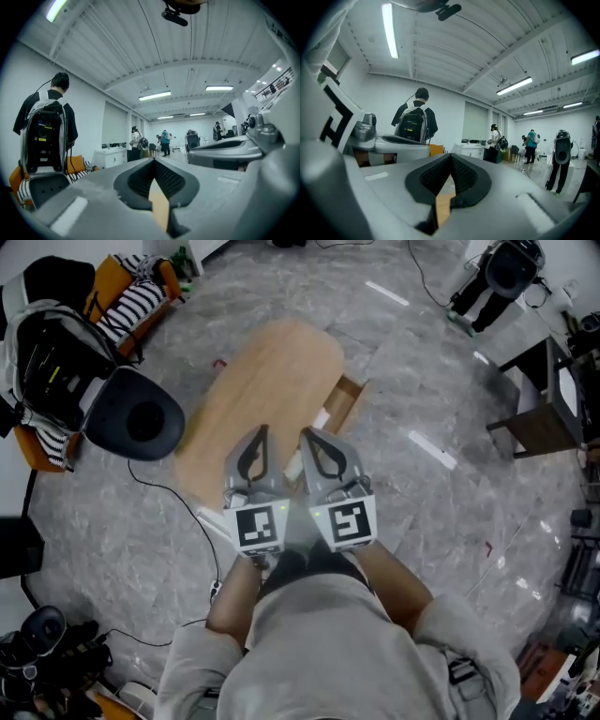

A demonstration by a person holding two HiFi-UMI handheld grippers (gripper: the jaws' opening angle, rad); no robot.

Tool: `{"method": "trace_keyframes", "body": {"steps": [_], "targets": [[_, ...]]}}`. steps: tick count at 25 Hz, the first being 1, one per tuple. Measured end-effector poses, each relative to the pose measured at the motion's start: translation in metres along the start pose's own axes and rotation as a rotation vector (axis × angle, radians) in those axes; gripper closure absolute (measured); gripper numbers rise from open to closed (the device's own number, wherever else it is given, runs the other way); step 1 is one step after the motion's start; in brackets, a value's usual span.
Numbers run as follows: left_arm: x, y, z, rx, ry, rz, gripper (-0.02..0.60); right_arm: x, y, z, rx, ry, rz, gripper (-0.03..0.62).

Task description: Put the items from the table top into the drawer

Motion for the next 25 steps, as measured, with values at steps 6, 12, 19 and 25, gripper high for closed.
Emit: {"method": "trace_keyframes", "body": {"steps": [6,12,19,25], "targets": [[0.009,-0.055,0.015,-0.104,0.029,0.066,0.561,0.01,-0.054,0.021,0.019,0.019,0.114,0.588],[0.008,-0.067,0.017,-0.108,0.031,0.068,0.561,0.006,-0.073,0.014,0.035,-0.029,0.152,0.588],[0.017,-0.071,0.005,-0.109,-0.023,0.099,0.561,0.002,-0.077,0.007,0.056,-0.046,0.179,0.588],[0.027,-0.064,0.001,-0.102,-0.034,0.091,0.561,0.004,-0.073,-0.006,0.059,-0.068,0.171,0.588]]}}
Point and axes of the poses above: the fingertips, and each gripper's own axes: x backward along the fingers, z to its right, y out of its underside, the point moved 3 cm from there along x, backward along the fingers, and after that the axes turned 3 degrees about y, right-handed, at the moved point
